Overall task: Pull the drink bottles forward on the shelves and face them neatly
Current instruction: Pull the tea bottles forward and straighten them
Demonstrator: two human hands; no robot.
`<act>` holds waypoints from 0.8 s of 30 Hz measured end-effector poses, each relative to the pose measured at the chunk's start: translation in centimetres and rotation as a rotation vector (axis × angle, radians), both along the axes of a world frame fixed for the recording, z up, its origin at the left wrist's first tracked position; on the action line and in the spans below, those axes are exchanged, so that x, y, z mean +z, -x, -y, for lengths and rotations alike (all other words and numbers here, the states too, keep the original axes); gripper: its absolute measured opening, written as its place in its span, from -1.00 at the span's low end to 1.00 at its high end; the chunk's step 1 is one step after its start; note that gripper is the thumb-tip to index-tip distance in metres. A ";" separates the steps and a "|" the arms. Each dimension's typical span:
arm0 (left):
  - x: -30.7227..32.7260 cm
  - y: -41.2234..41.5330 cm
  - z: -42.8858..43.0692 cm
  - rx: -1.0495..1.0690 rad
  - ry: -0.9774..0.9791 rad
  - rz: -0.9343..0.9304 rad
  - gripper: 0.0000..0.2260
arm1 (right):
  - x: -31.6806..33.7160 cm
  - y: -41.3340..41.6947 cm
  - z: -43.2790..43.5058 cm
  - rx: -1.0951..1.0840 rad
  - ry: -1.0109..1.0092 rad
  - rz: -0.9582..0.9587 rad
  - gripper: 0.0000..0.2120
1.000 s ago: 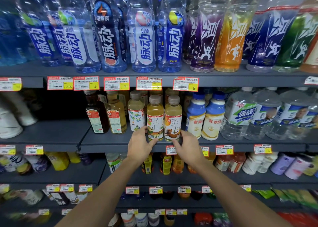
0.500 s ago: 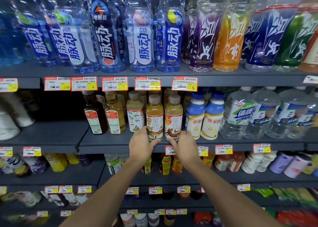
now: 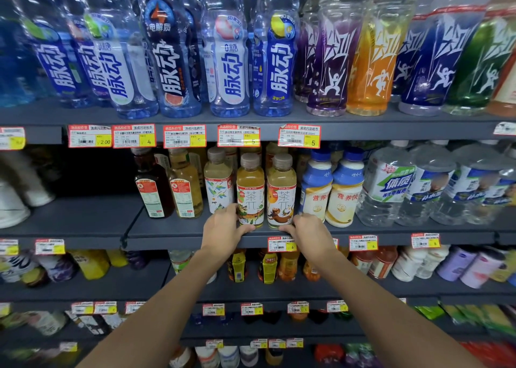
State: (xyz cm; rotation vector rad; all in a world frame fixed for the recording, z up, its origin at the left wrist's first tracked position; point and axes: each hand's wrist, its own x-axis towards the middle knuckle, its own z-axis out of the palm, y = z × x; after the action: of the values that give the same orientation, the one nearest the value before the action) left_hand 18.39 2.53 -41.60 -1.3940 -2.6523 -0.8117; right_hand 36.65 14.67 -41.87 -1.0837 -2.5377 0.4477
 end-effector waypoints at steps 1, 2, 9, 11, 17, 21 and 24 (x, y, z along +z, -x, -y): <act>0.0 0.0 0.0 0.000 -0.001 -0.001 -0.45 | -0.1 -0.1 -0.1 0.003 0.002 -0.001 -0.72; 0.0 0.0 0.0 0.000 -0.002 -0.004 -0.45 | -0.1 -0.1 -0.2 0.001 0.006 -0.006 -0.72; -0.2 -0.1 0.0 0.008 -0.006 -0.036 -0.46 | -0.1 -0.2 -0.2 0.020 -0.007 -0.004 -0.71; -0.2 -0.1 0.0 0.007 -0.004 -0.048 -0.46 | -0.1 -0.2 -0.2 0.014 -0.033 0.006 -0.72; 0.0 -0.2 0.2 0.008 0.024 -0.073 -0.46 | 0.0 -0.4 -0.3 0.049 -0.155 0.088 -0.83; 0.2 -0.6 0.0 0.036 0.051 -0.101 -0.47 | 0.5 -0.4 -0.6 0.075 -0.265 0.187 -0.79; 0.4 -0.9 0.4 0.062 0.033 -0.041 -0.42 | 1.2 -0.5 -0.5 0.067 -0.245 0.168 -0.60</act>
State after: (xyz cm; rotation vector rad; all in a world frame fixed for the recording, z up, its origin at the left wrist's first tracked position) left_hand 19.27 2.12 -41.23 -1.3133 -2.6750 -0.7294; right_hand 37.14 15.20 -40.69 -0.9835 -2.6923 0.0593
